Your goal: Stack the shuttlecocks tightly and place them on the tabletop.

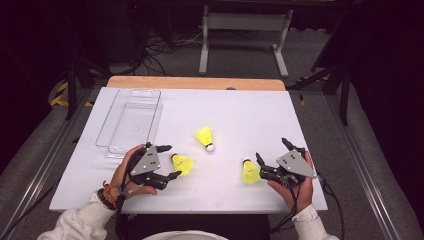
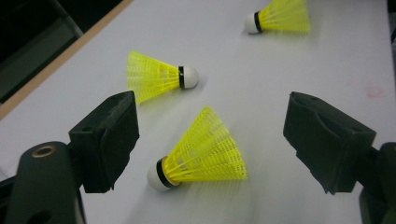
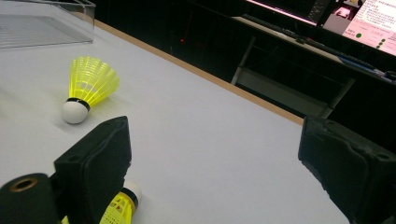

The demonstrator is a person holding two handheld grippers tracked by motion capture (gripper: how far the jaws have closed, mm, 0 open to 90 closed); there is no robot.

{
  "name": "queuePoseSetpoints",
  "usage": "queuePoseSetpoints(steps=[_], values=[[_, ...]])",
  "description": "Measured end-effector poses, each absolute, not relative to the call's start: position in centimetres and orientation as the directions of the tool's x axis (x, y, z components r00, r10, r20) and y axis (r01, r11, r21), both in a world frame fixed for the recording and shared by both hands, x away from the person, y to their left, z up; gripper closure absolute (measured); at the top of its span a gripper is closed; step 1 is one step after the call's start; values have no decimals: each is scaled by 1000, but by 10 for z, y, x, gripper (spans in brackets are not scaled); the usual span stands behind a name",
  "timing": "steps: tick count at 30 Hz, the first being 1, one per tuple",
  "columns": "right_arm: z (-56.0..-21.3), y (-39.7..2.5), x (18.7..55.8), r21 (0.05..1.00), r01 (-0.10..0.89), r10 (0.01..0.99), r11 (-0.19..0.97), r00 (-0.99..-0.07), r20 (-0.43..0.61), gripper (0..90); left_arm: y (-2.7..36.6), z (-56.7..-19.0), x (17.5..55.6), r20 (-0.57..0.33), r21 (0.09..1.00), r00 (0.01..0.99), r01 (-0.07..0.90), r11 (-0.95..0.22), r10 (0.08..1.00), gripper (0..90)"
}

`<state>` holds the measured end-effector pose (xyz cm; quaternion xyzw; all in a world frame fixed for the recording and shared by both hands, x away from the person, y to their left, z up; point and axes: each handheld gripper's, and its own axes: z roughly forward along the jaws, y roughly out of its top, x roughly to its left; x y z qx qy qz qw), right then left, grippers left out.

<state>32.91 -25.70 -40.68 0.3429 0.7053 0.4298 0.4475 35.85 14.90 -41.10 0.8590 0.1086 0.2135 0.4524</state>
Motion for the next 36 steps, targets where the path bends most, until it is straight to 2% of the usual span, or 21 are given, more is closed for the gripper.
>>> queuePoseSetpoints(steps=[6,10,11,17,23,27,36], values=[[-408,-257,330,912,107,868,396,-367,-333,108,123,-416,375,243,772,910,28,-635,336,222],[-410,-256,332,906,120,864,406,-373,-338,113,112,-424,381,257,713,910,49,-700,326,324],[-410,-256,332,906,120,864,406,-373,-338,113,111,-426,382,258,701,913,48,-712,316,324],[-411,-257,333,901,127,863,414,-371,-344,120,111,-429,384,284,653,893,85,-753,348,494],[-412,-255,333,894,128,856,429,-374,-357,122,111,-430,388,290,636,881,113,-763,373,598],[-413,-255,334,891,132,854,434,-377,-359,124,110,-430,389,313,632,863,123,-766,396,636],[-415,-253,336,877,150,843,458,-385,-374,128,110,-419,395,387,620,801,140,-772,456,862]])
